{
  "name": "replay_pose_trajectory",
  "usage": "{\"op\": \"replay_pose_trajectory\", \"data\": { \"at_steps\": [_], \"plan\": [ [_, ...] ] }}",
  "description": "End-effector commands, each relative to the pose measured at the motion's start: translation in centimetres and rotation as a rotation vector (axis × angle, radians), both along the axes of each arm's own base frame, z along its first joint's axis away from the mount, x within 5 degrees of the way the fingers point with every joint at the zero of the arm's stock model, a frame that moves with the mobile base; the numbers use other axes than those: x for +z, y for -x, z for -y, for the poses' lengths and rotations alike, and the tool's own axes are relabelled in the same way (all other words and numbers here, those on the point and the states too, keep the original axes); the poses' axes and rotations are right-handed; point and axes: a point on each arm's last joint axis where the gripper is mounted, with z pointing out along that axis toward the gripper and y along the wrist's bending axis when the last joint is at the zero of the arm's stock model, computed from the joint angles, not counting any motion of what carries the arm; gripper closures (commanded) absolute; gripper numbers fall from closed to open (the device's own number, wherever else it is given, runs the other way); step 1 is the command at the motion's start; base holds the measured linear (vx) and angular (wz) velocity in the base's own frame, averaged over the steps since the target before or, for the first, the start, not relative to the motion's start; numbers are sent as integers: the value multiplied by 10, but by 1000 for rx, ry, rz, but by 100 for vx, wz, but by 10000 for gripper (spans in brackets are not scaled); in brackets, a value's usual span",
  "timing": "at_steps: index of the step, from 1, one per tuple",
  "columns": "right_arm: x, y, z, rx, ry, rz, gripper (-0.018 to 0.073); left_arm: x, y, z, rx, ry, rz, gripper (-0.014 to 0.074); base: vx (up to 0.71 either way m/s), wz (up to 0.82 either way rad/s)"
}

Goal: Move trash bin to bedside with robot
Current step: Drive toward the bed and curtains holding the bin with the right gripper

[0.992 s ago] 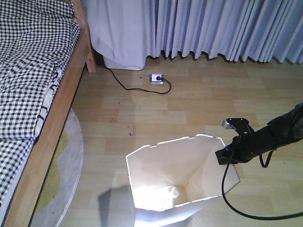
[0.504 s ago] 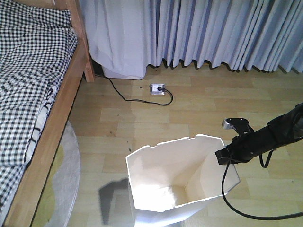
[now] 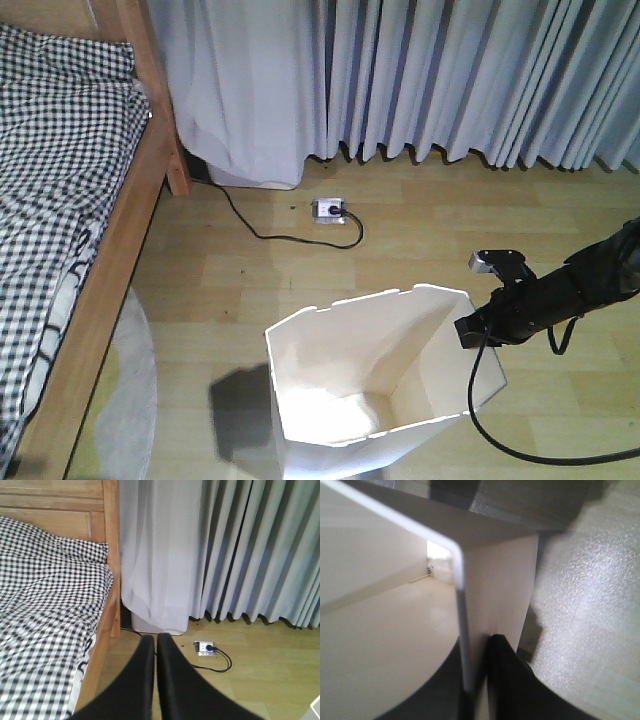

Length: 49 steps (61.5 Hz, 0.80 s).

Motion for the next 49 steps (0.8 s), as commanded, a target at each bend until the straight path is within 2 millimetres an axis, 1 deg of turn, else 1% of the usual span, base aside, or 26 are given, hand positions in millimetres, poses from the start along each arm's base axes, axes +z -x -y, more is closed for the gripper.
{"op": "replay_pose_trajectory", "data": {
  "at_steps": [1,49],
  "plan": [
    [35,-9,-11,-10,-171,33,564,3,0,0,4,9,72,602,22,-6],
    [35,-9,-11,-10,-171,33,564,3,0,0,4,9,72,602,22,-2]
  ]
}}
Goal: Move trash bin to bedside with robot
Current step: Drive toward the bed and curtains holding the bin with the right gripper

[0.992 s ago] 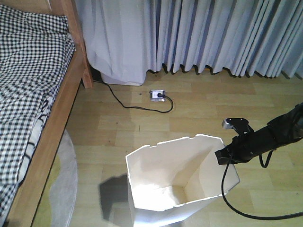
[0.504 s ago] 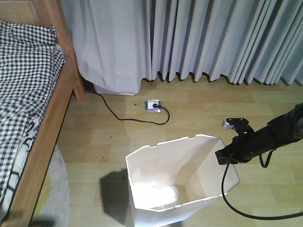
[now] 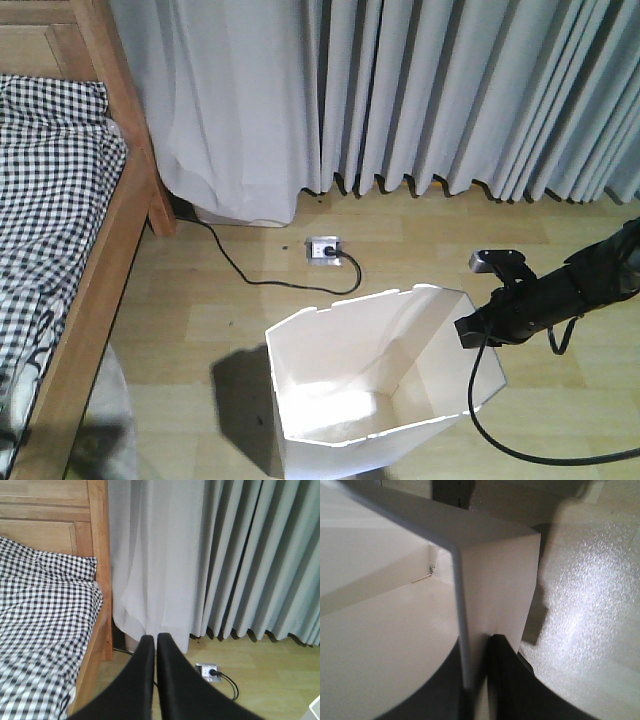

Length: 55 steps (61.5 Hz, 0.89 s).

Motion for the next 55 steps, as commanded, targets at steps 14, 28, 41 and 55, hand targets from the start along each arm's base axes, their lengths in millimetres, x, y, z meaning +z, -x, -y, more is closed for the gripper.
{"op": "replay_pose_trajectory", "data": {
  "at_steps": [14,28,41,55],
  "plan": [
    [35,-9,-12,-9,-173,33,564,3,0,0,4,9,72,602,21,3],
    [35,-9,-12,-9,-173,33,564,3,0,0,4,9,72,602,20,1],
    [35,-9,-12,-9,-173,33,564,3,0,0,4,9,72,602,18,0],
    [35,-9,-12,-9,-173,33,564,3,0,0,4,9,72,602,16,0]
  ]
}}
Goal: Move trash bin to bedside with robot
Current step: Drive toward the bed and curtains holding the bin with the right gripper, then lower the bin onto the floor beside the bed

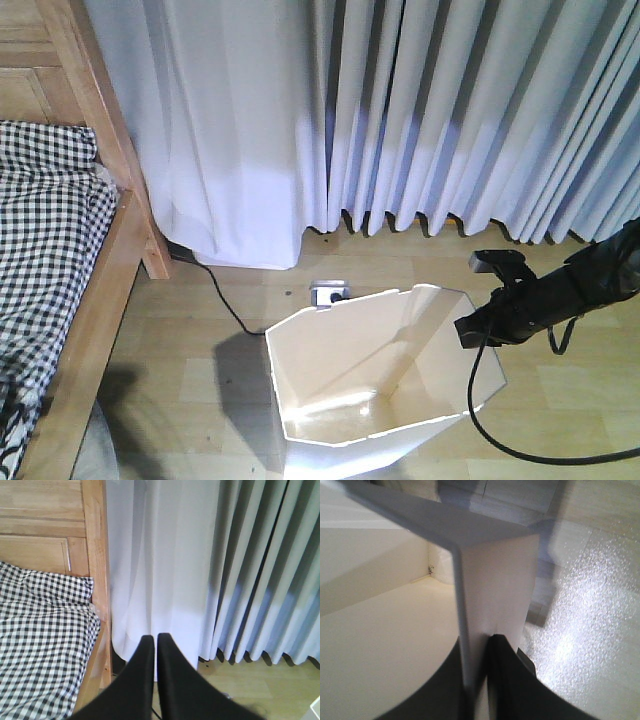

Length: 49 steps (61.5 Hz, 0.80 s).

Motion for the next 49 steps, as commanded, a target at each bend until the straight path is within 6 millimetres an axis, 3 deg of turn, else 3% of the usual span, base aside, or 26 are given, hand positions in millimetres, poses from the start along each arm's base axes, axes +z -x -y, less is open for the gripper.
{"op": "replay_pose_trajectory", "data": {
  "at_steps": [1,49],
  "plan": [
    [35,-9,-11,-9,-171,33,564,3,0,0,4,9,72,602,14,2],
    [35,-9,-11,-9,-171,33,564,3,0,0,4,9,72,602,5,1]
  ]
}}
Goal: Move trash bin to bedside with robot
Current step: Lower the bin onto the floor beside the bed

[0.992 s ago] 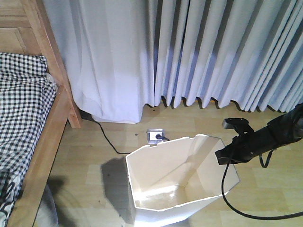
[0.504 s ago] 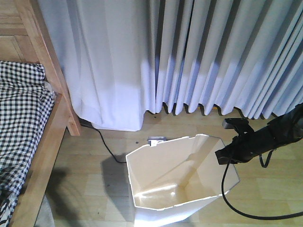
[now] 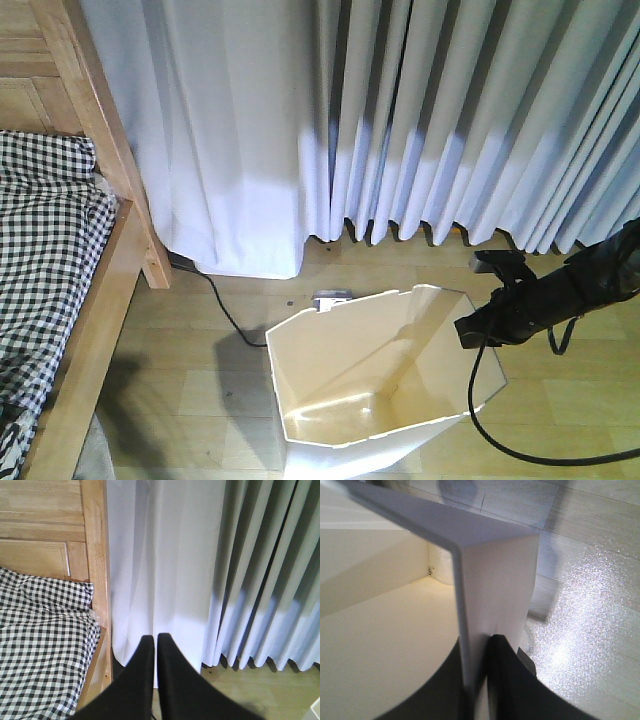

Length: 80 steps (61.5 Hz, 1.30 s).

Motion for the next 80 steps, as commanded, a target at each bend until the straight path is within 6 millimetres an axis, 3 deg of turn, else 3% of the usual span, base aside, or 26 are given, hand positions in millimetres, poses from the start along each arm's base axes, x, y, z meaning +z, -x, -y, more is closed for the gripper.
{"op": "replay_pose_trajectory", "data": {
  "at_steps": [1,19,41,56,80],
  "plan": [
    [35,-9,-11,-8,-171,33,564,3,0,0,4,9,72,602,0,0],
    [30,-17,-7,-110,-138,30,564,3,0,0,4,9,72,602,0,0],
    [-3,-33,6,-283,-27,-48,561,3,0,0,4,9,72,602,0,0],
    [-20,-51,10,-318,-15,-40,559,3,0,0,4,9,72,602,0,0],
    [-62,-73,10,-298,-32,-99,551,3,0,0,4,9,72,602,0,0]
  ]
}}
